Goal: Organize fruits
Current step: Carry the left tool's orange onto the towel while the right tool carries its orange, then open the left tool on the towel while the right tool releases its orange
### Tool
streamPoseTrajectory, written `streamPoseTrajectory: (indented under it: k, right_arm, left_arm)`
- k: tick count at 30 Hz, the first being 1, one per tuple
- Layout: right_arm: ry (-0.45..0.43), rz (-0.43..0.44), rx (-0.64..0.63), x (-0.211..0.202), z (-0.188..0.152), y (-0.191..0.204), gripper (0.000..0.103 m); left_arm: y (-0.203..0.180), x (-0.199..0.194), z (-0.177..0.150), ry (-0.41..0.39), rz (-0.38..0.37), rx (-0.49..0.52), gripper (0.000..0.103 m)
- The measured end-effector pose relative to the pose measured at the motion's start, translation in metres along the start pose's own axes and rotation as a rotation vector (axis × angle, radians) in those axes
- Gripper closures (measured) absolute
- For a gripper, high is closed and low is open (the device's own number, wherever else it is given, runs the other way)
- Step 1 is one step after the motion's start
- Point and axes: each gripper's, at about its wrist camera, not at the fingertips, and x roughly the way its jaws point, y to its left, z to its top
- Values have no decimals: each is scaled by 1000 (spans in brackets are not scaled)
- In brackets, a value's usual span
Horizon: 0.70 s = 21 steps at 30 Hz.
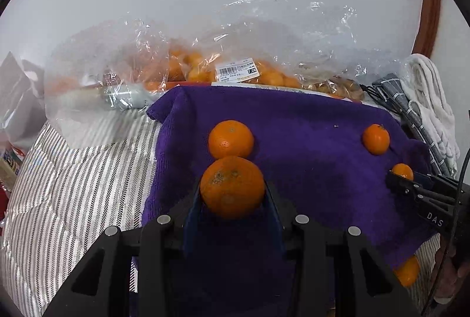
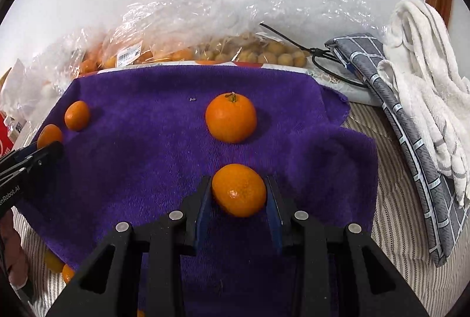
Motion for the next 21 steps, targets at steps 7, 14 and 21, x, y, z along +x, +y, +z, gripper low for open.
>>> streamPoseTrajectory:
  k: [7, 14, 21]
  right_arm:
    - [-1, 0, 1, 0, -2, -2, 68]
    - [-10, -2, -18, -2, -3, 0, 57]
    - [-56, 15, 11, -15, -2, -1, 44]
  left_arm:
    - [1, 0, -1, 1, -1, 0, 63]
    - [-2, -2, 0, -20, -14, 12, 54]
    - [-2, -11, 2, -55, -58, -9, 46]
